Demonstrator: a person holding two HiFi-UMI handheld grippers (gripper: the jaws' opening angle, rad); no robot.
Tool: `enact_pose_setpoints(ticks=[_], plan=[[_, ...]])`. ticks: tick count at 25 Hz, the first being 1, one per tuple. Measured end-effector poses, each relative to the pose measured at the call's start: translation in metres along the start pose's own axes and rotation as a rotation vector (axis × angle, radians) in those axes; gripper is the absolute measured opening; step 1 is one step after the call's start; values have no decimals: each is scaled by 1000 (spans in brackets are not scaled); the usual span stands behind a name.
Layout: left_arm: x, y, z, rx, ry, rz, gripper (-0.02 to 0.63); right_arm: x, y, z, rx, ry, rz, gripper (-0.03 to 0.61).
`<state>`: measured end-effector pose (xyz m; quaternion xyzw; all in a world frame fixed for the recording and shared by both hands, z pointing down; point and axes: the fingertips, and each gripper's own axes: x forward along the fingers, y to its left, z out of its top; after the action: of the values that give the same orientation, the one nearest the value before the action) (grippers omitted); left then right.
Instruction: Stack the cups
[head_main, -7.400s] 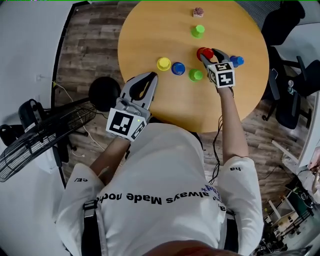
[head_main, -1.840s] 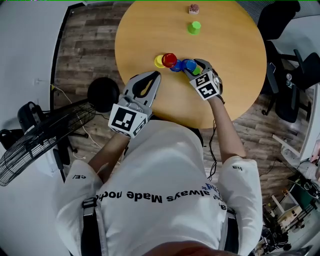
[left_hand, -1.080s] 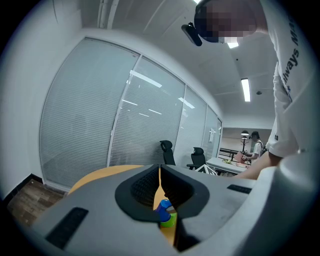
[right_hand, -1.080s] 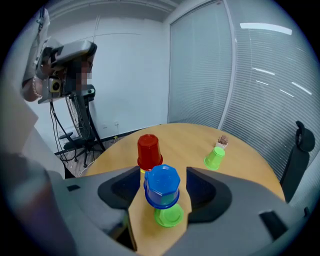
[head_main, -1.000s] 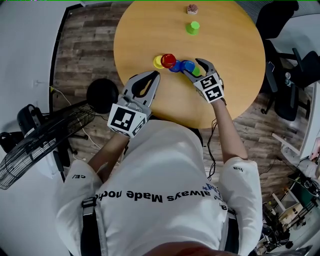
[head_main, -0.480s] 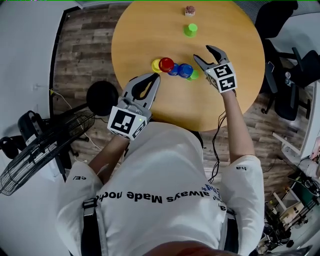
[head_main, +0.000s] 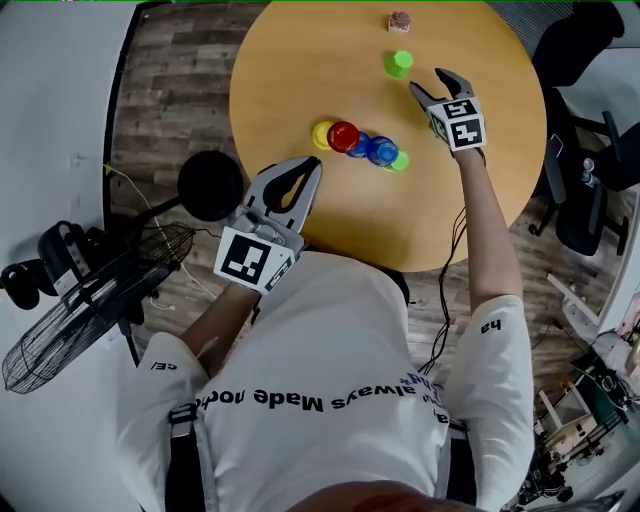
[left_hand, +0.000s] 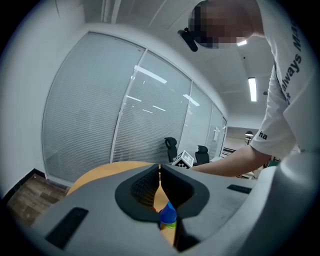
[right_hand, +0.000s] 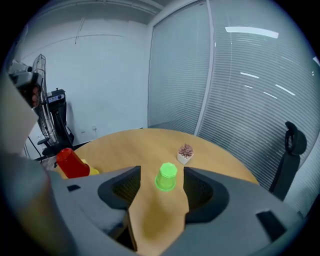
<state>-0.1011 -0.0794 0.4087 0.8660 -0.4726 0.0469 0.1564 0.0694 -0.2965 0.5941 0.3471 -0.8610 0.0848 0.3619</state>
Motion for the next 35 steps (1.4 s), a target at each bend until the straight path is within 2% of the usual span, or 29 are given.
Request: enact_pose_setpoints(ticks=[9,19,22,24,28,35], plan=[[-1,24,-22,-54,57,75,32,76,-21,-15,-8,69,48,282],[-5,30,-39,-110,94,126,32,119,-20,-29,-42,121,97,282],[-5,28,-40,-113,97,124,32,122,-16,-31,-45,125,102,279],[-4,28,-40,-113,97,124,32,123,-15,-29,-54,119,101,249],[-4,28,-37,-109,87,120,32,115,-16,-22,-54,104,91,249],[-9,15,-26,-78,53,96,32,71,-6,6,-60,42,73,249]])
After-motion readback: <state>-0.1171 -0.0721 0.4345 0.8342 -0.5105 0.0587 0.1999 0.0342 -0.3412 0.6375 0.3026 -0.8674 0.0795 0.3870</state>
